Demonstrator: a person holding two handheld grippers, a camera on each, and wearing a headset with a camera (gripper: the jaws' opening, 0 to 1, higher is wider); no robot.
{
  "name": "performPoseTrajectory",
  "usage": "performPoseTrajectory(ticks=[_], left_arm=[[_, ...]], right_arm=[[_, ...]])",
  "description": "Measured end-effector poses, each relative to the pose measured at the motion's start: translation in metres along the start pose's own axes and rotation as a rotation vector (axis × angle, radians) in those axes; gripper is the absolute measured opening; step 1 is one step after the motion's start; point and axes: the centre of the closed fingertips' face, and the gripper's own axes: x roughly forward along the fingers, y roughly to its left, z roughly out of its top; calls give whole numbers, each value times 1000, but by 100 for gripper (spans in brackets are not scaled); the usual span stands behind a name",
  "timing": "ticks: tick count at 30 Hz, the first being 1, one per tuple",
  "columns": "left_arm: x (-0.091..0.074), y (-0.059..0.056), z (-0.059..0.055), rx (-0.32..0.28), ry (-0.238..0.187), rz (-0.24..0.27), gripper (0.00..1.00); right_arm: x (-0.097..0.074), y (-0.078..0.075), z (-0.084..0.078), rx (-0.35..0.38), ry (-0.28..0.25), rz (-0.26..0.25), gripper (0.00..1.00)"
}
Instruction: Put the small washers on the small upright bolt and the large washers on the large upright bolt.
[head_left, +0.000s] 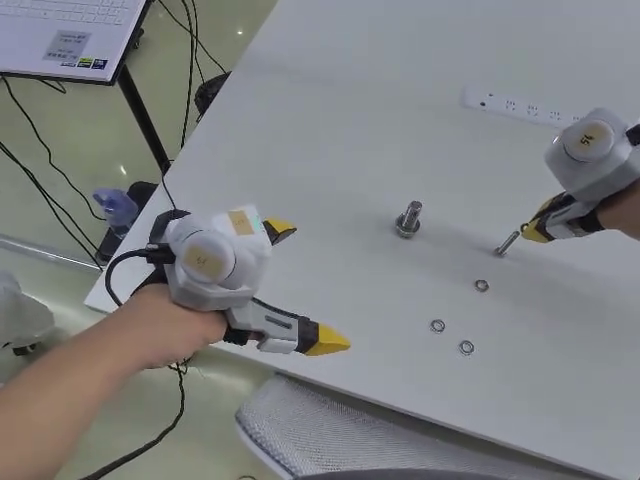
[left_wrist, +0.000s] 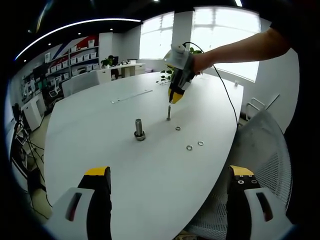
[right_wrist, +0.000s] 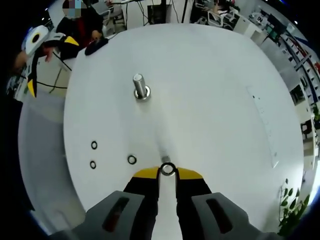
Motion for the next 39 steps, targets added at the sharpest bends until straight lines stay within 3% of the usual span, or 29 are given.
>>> performPoseTrajectory(ticks=[9,39], left_arm=[[1,-4,-1,-16,3,-9,96],[3,-1,0,-39,7,-13,94]], right_arm=[[12,-2,-1,-2,16,12,12],[28,3,-5,4,32,23,12]])
